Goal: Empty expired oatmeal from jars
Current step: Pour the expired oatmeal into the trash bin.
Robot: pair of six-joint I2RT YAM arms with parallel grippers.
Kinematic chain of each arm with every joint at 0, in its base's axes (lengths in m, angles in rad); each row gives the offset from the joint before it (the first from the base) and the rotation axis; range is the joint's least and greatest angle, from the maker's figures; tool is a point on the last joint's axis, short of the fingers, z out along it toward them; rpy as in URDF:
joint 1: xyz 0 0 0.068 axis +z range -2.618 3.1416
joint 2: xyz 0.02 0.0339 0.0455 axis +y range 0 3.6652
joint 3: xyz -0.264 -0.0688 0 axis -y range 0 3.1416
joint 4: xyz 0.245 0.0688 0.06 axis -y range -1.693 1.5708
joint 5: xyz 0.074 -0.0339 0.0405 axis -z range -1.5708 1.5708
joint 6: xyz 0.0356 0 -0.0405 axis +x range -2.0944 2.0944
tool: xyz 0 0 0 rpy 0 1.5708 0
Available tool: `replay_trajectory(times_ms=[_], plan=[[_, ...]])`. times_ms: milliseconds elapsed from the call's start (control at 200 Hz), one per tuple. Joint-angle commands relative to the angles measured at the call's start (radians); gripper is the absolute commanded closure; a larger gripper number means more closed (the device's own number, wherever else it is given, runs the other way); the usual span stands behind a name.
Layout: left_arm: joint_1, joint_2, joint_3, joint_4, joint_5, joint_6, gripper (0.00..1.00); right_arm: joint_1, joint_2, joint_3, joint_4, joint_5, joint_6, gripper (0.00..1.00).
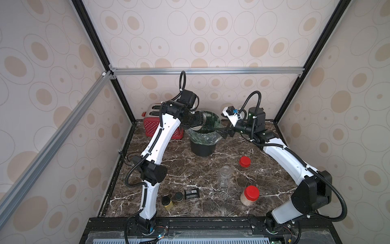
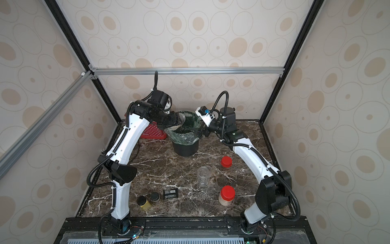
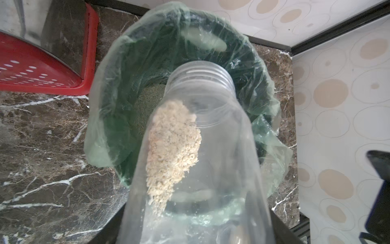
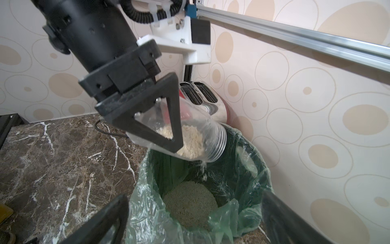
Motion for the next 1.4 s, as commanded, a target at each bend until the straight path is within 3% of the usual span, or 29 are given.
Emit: replay_trajectory(times_ms=[0,190,325,446,501,626,761,1177,1302,1397], plan=[[0.005,-0.004,0.038,-0.054,-0.020,0.022,1.00,0.017,-0.004,0.033,-0.018,0.013,-0.023,0.01],[0.011,-0.075,-0.102,0.103,0.174,-0.174,1.00,0.029,0.019,0.029,-0.003,0.036,-0.029,0.01],[0.023,-0.070,-0.062,0.113,0.224,-0.327,1.00,0.032,0.032,0.027,0.018,0.042,-0.021,0.01],[0.041,-0.098,-0.168,0.254,0.299,-0.524,1.00,0.033,0.042,0.036,0.047,0.038,0.001,0.01],[0.052,-0.074,-0.153,0.268,0.341,-0.595,1.00,0.033,0.043,0.043,0.054,0.041,0.009,0.01],[0.046,-0.031,-0.094,0.253,0.356,-0.688,1.00,0.033,0.041,0.037,0.075,0.050,0.015,0.00],[0.044,-0.067,-0.145,0.246,0.336,-0.803,1.00,0.033,0.041,0.036,0.073,0.057,0.015,0.00],[0.036,-0.154,-0.254,0.316,0.316,-0.966,1.00,0.045,0.113,0.082,0.110,0.007,0.026,0.00],[0.036,-0.166,-0.265,0.315,0.314,-0.973,1.00,0.046,0.111,0.050,0.132,-0.060,-0.124,0.01],[0.036,-0.166,-0.269,0.308,0.326,-0.955,1.00,0.043,0.108,-0.028,0.259,-0.091,-0.268,0.01]])
